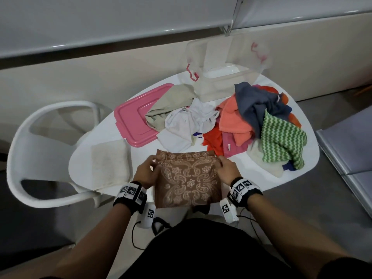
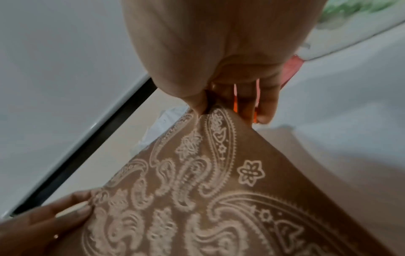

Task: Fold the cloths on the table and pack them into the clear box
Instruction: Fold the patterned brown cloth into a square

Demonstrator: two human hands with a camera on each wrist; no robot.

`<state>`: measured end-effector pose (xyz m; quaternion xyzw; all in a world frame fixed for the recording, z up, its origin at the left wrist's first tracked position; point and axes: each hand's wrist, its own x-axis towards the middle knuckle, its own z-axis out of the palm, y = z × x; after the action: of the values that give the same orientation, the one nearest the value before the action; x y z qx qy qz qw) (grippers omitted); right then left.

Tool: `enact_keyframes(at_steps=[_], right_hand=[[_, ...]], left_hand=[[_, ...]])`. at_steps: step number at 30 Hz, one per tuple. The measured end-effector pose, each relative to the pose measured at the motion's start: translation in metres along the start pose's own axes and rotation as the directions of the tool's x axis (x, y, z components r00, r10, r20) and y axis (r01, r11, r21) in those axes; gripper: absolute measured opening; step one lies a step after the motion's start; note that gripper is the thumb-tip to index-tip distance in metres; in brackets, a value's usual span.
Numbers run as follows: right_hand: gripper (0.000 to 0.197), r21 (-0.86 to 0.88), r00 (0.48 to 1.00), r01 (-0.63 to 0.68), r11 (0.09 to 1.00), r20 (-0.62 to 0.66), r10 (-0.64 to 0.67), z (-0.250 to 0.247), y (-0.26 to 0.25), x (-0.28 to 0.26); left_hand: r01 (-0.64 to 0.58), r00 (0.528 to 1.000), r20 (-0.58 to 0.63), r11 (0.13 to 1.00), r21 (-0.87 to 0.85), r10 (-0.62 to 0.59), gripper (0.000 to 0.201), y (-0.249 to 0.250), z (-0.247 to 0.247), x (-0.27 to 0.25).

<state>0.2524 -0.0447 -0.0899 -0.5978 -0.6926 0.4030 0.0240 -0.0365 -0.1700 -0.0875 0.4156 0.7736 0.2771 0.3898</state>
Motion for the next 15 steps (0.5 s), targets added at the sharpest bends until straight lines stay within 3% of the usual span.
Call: enact_keyframes(at_steps=[4,11,15], right_hand=[[0.028,0.094,0.999,-0.016,0.995,-0.042,0.02,0.001,-0.003,0.012],[0.035,0.067,0.994,-0.105,0.992,0.035,0.103,0.012,-0.008,0.042],[0.036,0.078,0.987,-0.146,0.986,0.081,0.139,0.014,-0.004,0.049]], left_hand=[[-0.003,0.997,-0.072,1.0,-0.005,0.003,0.027,0.011,0.004,0.021],[0.208,0.958,-0.178,0.973,-0.101,-0.223,0.027,0.008,0.029,0.041],[0.316,0.919,-0.173,0.925,-0.212,-0.354,0.035,0.007,0.037,0.037]])
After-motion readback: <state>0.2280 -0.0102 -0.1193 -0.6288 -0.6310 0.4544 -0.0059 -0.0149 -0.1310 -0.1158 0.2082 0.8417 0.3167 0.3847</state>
